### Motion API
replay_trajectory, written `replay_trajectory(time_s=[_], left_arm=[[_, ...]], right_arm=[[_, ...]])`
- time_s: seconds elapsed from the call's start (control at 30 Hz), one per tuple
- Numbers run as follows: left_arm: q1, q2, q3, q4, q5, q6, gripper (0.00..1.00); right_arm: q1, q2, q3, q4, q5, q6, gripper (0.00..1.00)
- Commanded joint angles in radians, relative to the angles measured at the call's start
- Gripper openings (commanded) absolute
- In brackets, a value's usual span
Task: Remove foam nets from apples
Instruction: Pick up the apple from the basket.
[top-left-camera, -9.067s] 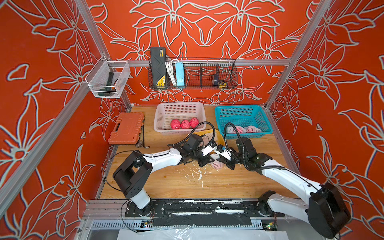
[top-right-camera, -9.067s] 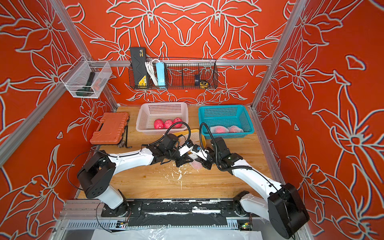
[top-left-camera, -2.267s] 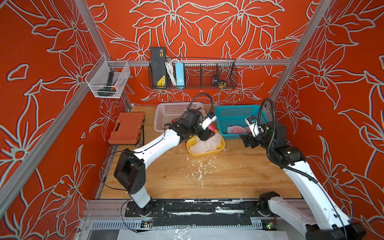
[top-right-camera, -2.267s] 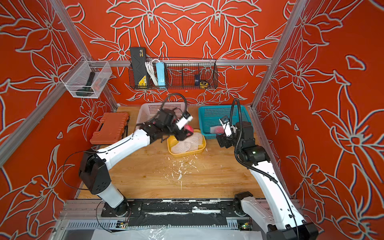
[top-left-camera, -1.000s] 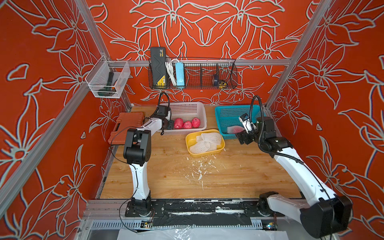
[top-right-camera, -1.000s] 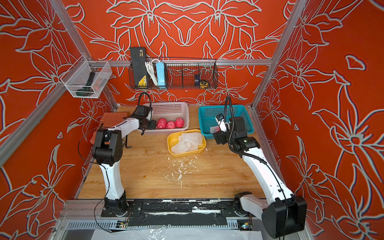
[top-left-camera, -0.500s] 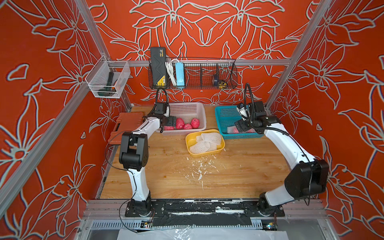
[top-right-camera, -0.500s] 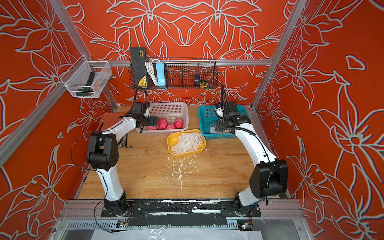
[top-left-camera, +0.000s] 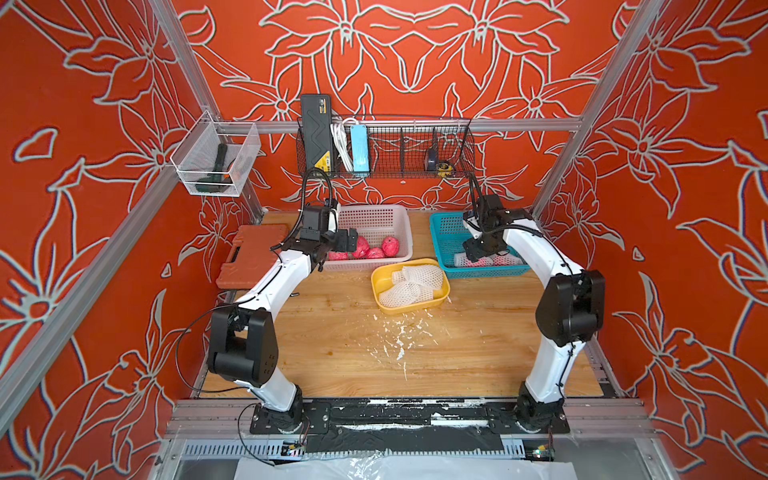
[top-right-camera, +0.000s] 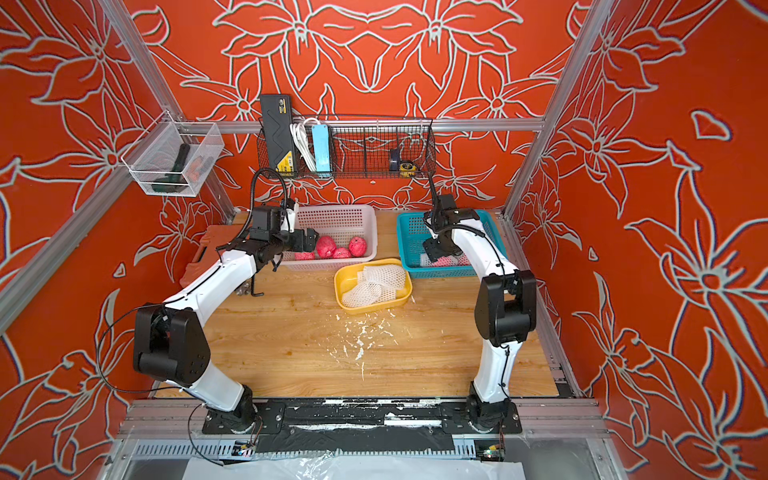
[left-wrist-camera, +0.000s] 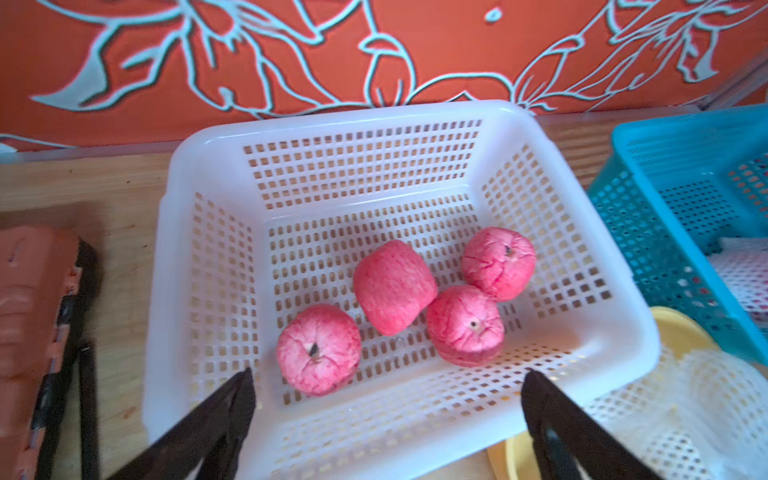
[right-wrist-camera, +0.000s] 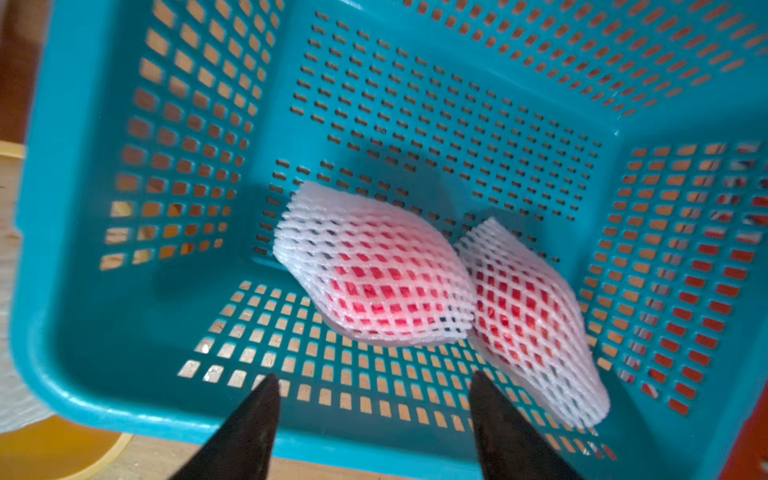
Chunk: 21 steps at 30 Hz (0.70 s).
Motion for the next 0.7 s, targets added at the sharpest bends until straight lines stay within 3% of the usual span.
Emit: replay_trajectory(time_s=[0.0, 0.3, 0.67], left_arm=[[-0.027, -0.030, -0.018, 0.022, 0.026, -0.004, 0.98], [-0.046, -0.041, -0.019, 0.018, 0.022, 0.012, 0.98], [-0.048, -0.023, 0.004, -0.003, 0.017, 0.025, 0.98]], right_arm=[[-0.006, 0.034, 0.057, -0.092, 0.042, 0.008, 0.61], [-0.022, 0.148, 0.119, -0.137, 0.026, -0.007, 0.43], [-0.031, 0.227, 0.242, -0.017, 0.083, 0.019, 0.46]])
